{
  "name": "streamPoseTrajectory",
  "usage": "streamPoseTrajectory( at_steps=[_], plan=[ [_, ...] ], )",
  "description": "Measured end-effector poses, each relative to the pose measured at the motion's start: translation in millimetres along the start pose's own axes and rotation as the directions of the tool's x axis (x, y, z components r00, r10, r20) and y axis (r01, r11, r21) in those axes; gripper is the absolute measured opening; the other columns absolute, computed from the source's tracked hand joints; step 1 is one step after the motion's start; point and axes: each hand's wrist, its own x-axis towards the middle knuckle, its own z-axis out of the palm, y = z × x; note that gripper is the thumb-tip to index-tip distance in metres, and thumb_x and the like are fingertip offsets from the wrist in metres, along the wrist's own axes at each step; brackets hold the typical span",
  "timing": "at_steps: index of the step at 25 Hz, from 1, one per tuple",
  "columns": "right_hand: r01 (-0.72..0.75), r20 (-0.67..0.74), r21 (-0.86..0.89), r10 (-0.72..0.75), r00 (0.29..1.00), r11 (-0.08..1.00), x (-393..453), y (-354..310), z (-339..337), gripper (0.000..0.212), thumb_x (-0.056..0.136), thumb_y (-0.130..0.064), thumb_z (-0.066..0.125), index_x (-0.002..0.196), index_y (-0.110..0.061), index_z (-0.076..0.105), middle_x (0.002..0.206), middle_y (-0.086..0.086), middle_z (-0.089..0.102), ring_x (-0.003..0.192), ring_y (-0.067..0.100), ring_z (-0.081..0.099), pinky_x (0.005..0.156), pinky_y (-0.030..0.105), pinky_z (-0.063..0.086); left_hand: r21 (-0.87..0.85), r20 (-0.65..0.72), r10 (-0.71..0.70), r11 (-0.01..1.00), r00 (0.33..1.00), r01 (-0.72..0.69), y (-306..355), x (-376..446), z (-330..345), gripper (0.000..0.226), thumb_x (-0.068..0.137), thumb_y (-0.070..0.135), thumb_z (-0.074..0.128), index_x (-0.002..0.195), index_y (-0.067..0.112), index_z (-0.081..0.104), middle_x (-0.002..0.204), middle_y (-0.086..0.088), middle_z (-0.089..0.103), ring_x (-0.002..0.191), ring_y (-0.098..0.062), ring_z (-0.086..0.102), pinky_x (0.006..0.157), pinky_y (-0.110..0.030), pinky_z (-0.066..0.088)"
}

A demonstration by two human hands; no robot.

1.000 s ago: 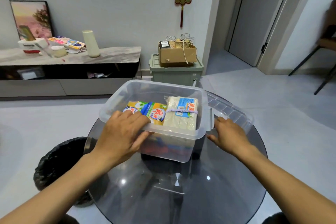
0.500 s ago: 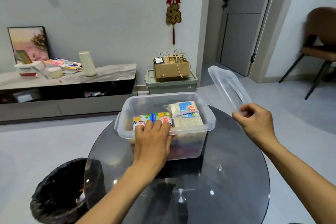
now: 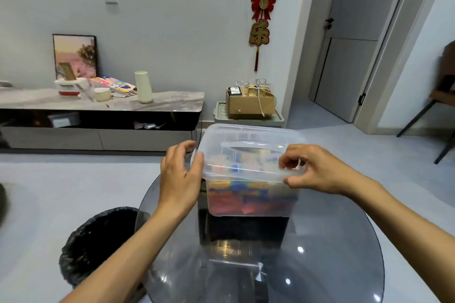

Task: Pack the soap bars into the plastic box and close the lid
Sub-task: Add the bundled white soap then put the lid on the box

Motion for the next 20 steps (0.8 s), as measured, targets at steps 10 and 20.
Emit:
streamPoseTrajectory(
  at_steps=[10,20],
  plan=[
    [-0.225,-0.270,0.463,0.378,0.885,0.857,2.5,20.7,21.3,0.011,0.088,-0.020,0.069,0.086,-0.018,0.080,0.089,-0.005,0.076,0.090,0.011,0.067,0.081,0.023,0.049,-0.033,-0.047,-0.159,0.987,0.986,0.158,-11.6,20.0,10.2,0.009,0.081,0.039,0.075,0.074,0.032,0.075,0.083,0.011,0.074,0.082,-0.011,0.069,0.079,-0.040,0.059],
    [-0.437,-0.245,0.694,0.758,0.604,0.572,-4.2,40.3,50.3,0.030,0.085,-0.024,0.063,0.112,-0.011,0.067,0.116,0.008,0.067,0.099,0.018,0.058,0.080,0.029,0.040,-0.225,0.057,-0.446,0.866,0.893,0.447,-25.9,42.8,21.2,0.034,0.077,0.037,0.079,0.104,0.021,0.070,0.100,0.003,0.073,0.089,-0.014,0.067,0.074,-0.033,0.054]
  ],
)
